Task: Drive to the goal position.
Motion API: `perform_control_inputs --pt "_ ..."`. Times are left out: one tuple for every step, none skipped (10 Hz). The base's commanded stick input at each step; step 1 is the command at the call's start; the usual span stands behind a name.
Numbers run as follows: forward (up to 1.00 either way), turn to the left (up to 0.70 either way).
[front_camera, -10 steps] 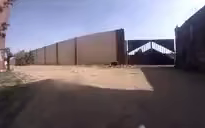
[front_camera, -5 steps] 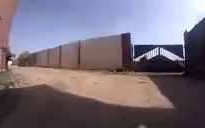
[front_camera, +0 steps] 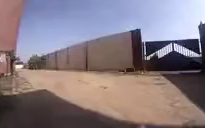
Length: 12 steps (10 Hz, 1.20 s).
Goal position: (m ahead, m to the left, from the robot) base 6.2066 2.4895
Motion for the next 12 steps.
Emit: perform_control_inputs --pt "1.0 0.01" --pt "1.0 0.15" --pt "1.0 0.27" --pt "1.0 0.27" --pt "1.0 0.27" --pt "1.0 0.27" --pt "1.0 0.25" --pt "1.0 0.12" --pt "1.0 0.0" --pt "1.0 0.0" --pt "1.0 0.0" --pt "1.0 0.0"
